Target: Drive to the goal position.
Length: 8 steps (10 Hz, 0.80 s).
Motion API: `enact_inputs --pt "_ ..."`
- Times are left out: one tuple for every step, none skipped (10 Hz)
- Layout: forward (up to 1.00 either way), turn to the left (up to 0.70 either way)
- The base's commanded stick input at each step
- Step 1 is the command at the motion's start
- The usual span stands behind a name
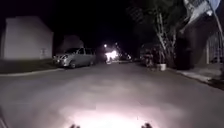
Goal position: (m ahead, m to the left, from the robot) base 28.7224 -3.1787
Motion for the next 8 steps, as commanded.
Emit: enact_inputs --pt "0.7 -0.29" --pt "0.7 -0.1" --pt "0.7 -0.03" --pt "0.7 0.0" --pt "0.7 0.0" --pt "0.7 -0.04" --pt "0.7 -0.21" --pt "0.7 -0.27"
